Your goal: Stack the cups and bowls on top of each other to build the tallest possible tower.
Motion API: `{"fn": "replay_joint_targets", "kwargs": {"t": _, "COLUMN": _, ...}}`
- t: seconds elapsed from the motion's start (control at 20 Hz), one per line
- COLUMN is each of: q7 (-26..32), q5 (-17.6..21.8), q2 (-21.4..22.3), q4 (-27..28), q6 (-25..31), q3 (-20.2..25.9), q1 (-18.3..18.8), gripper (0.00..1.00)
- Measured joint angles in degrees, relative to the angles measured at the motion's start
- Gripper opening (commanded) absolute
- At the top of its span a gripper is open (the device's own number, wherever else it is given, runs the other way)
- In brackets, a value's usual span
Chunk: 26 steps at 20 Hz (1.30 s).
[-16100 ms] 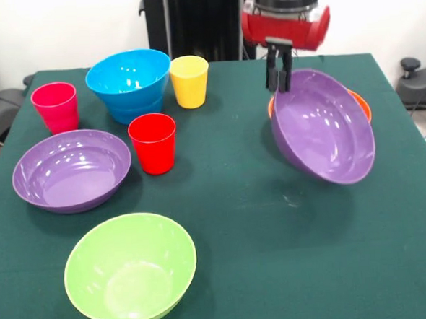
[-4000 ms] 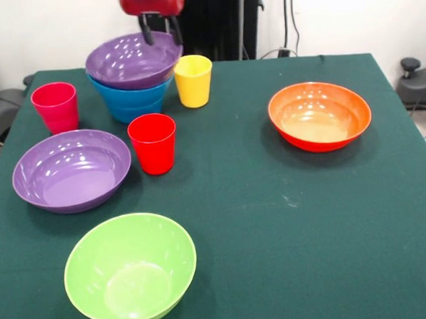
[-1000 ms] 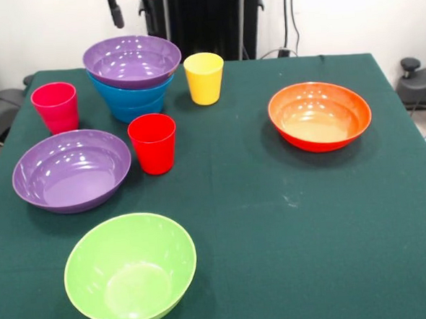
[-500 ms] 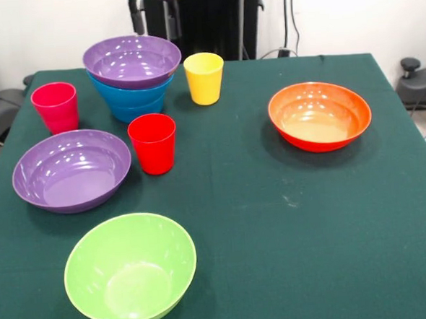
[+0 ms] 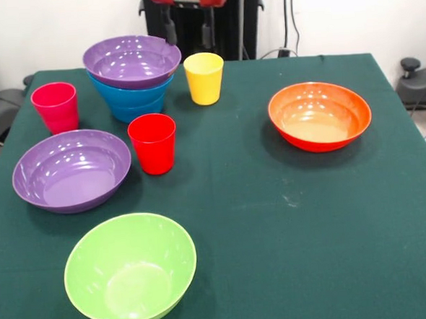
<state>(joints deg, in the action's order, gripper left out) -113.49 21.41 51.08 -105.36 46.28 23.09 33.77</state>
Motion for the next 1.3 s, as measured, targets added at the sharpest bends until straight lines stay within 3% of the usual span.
{"fn": "replay_joint_targets", "kwargs": {"t": 0.8, "q7": 0.00, "q5": -0.02, "q2": -12.13, "q4": 12.18, "q6": 0.02, "q3": -0.39, "q1": -4.22, "gripper": 1.00}}
{"fn": "replay_joint_targets", "kwargs": {"t": 1.3, "q7": 0.00, "q5": -0.49, "q2": -15.09, "q4": 18.05, "q6": 0.11, "q3": -0.62, "q1": -6.16, "gripper": 1.00}}
